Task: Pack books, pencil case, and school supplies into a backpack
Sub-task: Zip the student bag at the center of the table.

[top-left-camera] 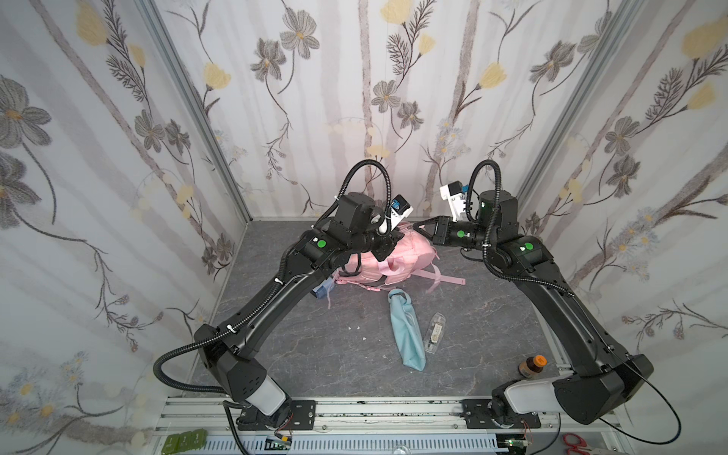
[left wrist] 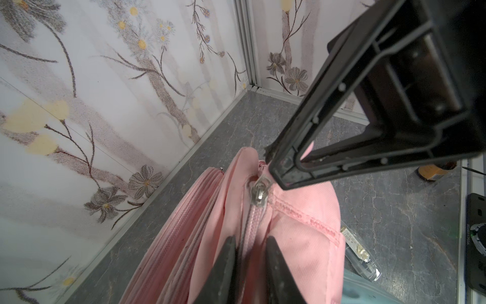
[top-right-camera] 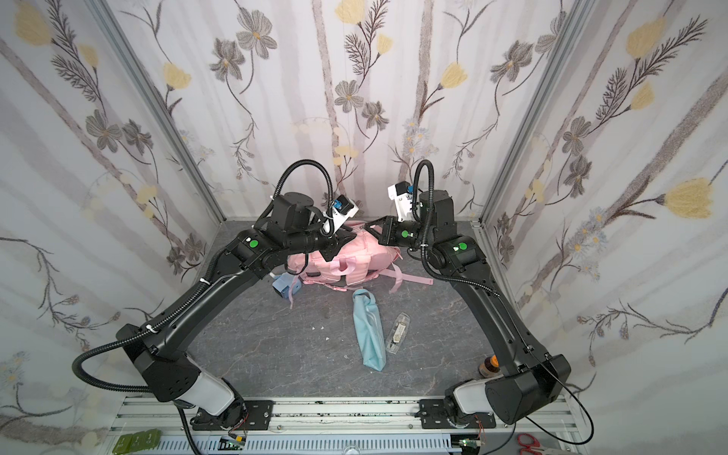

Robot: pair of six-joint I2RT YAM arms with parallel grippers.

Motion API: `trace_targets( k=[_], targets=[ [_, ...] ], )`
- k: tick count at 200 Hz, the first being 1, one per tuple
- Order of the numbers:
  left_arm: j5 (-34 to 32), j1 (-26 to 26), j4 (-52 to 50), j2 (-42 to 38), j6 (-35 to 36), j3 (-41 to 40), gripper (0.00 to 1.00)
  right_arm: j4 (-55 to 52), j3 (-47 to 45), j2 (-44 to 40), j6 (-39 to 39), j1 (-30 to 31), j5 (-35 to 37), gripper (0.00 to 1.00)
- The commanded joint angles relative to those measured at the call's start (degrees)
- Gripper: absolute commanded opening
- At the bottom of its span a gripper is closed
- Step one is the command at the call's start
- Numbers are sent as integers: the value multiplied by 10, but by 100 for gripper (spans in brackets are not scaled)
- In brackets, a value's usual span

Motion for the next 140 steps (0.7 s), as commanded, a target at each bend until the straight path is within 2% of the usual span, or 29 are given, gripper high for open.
trace_targets(
  k=[1, 17, 26, 31, 54, 75, 90, 101, 115, 140],
  targets=[
    [-33, 2, -73, 15, 21, 11, 22, 70, 15, -12, -19, 2, -31, 0],
    [-21, 2, -68, 10, 26, 2, 17, 58, 7, -18, -25, 6, -38, 0],
    [-15, 2, -65, 5, 35, -6, 8, 59, -5, -22, -22, 8, -41, 0],
    [-16, 2, -61, 3, 35, -9, 0, 59, -10, -25, -15, 10, -41, 0],
    [-22, 5, -25, -27, 18, -34, 0, 33, -28, -34, 19, 13, -23, 0],
    [-20, 11, 23, -63, 21, -74, 0, -11, -78, -47, 33, -1, 29, 0],
    [-23, 15, 21, -75, 23, -76, 0, -20, -118, -52, 62, -21, 38, 0],
    [-17, 16, 25, -90, 32, -90, 0, -28, -136, -58, 68, -26, 69, 0],
    [-11, 18, 29, -110, 41, -116, 0, -40, -143, -63, 81, -34, 105, 0],
    [7, 20, 11, -134, 59, -151, 0, -51, -130, -57, 88, -41, 128, 0]
  ],
)
